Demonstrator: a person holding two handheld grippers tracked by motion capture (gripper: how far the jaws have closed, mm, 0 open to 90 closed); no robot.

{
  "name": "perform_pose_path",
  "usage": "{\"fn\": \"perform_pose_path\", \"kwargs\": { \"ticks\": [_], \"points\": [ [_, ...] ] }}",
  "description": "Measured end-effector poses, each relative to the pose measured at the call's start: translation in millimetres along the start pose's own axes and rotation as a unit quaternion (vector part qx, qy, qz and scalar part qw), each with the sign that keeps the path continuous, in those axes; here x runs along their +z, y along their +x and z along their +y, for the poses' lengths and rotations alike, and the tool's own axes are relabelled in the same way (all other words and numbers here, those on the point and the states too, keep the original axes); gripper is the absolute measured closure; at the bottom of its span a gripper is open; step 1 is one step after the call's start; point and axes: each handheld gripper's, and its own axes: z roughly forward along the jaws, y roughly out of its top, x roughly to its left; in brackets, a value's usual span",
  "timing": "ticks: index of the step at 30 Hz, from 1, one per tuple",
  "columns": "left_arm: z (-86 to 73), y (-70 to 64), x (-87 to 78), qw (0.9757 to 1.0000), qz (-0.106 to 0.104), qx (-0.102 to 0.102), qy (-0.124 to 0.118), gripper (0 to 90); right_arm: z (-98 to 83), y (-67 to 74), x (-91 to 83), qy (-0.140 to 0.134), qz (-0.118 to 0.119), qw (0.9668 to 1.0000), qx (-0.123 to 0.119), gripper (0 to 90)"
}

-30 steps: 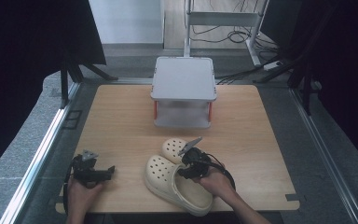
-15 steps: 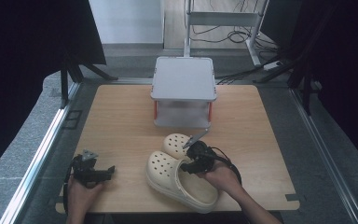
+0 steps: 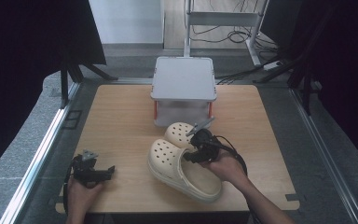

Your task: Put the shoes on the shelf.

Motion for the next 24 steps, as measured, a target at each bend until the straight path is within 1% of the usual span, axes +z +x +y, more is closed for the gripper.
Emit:
{"fn": "perform_pose_path", "kwargs": {
  "ticks": [4,10,14,21,24],
  "points": [
    [0.0,0.0,0.0,1.0,0.0,0.0,0.0,0.0,7.8,-4.4,-9.0,-0.004,-0.007,0.9999,0.008,64.6],
    [0.0,0.0,0.0,1.0,0.0,0.0,0.0,0.0,19.7,-11.0,-27.6,-0.014,-0.01,0.9997,0.018,64.6],
    [0.1,0.2,0.1,1.0,0.0,0.001,0.0,0.0,27.8,-15.1,-39.9,-0.018,-0.016,0.9995,0.022,64.6],
    [0.0,-0.1,0.2,1.0,0.0,-0.001,-0.002,0.0,41.7,-21.7,-60.8,-0.031,-0.028,0.9986,0.034,64.6],
    [0.0,-0.1,0.2,1.0,0.0,-0.001,-0.002,0.0,48.1,-26.2,-67.2,-0.033,-0.032,0.9982,0.04,64.6]
  ]
}}
